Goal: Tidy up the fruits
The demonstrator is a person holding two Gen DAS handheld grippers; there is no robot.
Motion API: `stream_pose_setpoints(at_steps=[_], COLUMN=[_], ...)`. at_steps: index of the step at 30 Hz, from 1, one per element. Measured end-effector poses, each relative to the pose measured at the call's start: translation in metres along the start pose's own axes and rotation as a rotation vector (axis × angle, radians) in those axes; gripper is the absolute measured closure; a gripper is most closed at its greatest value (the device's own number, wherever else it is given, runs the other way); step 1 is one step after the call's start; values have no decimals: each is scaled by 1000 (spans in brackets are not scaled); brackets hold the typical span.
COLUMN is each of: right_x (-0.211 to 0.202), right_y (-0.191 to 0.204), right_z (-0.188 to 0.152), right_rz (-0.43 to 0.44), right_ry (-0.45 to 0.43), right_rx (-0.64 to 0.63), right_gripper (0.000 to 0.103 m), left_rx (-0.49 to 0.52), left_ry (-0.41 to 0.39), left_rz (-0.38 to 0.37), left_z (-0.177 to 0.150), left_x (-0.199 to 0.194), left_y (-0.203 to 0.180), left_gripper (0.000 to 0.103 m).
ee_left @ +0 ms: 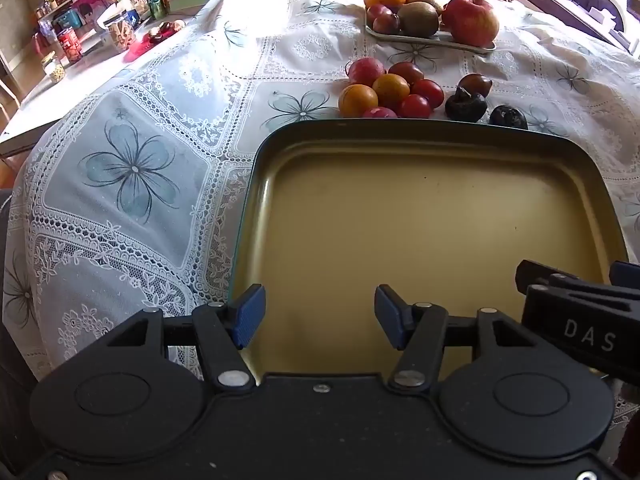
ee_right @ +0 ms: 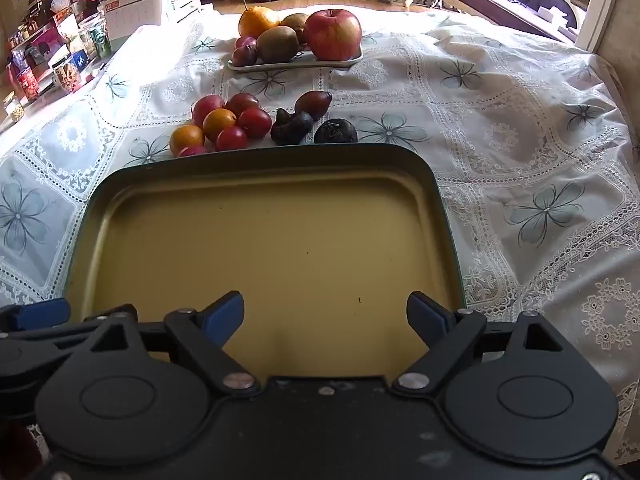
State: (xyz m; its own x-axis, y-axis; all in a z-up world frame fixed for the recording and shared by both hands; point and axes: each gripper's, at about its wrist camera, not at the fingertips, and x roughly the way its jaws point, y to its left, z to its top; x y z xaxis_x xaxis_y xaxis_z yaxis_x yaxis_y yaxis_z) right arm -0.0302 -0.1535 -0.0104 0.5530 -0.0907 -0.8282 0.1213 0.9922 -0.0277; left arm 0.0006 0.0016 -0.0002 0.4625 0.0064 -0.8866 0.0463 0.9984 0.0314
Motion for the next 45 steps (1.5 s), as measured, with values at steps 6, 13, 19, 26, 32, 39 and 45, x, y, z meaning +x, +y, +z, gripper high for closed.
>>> stream_pose_setpoints(at_steps=[6,13,19,26,32,39,45], right_x=[0,-2,-1,-1,-3,-2,-3], right_y=[-1,1,0,-1,-3,-2,-2], right_z=[0,-2,0,0,1,0,1], right_rz=[0,0,-1,0,0,1,2], right_ry=[-1,-3,-2,-3,-5,-6,-8], right_rx=[-3,0,0,0,5,4,5], right_gripper=[10,10,10,10,10,10,10], left_rx=[4,9,14,-3,3,22,26], left_ry=[6,5,6,27,33,18,4], left_rz=[-7,-9,-9,-21,-35,-39,-41], left_z=[6,0,-1,-1,-2,-3,-4], left_x=[4,1,2,4,3,0,-2], left_y=[-1,-2,-4,-2,-3,-5,-5], left_gripper=[40,40,40,48,48,48,49])
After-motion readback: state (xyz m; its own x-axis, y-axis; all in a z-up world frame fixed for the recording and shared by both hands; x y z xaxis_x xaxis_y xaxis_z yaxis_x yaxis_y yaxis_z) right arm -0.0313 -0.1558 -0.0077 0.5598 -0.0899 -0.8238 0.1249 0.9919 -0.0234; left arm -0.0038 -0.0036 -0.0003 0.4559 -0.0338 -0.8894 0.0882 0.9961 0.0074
